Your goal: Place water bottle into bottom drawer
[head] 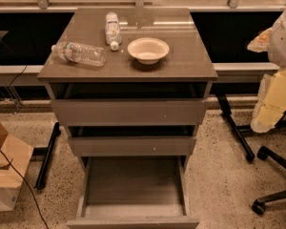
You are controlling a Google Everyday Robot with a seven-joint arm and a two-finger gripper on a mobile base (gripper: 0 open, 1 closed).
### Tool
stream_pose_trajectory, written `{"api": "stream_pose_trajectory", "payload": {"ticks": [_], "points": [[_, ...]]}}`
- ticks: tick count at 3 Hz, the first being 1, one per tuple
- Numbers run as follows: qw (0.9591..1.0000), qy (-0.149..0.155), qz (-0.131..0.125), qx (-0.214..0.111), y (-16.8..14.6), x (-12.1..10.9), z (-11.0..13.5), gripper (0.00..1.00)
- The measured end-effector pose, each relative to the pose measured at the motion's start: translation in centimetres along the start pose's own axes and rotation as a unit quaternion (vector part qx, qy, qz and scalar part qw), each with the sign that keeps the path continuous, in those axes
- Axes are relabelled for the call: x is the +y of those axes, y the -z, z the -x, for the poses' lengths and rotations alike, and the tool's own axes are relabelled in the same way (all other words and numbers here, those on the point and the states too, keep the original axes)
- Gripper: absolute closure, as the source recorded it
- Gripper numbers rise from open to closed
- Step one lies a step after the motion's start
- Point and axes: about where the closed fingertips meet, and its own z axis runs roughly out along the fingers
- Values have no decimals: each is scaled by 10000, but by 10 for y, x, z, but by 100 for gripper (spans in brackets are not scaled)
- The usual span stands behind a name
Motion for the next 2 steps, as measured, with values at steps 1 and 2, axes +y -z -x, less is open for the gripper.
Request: {"api": "stream_pose_trajectory", "payload": {"ticks": [1,2], "points": [[10000,0,0,0,0,0,0,0],[9998,110,24,-138,-8,-6,21,0]]}}
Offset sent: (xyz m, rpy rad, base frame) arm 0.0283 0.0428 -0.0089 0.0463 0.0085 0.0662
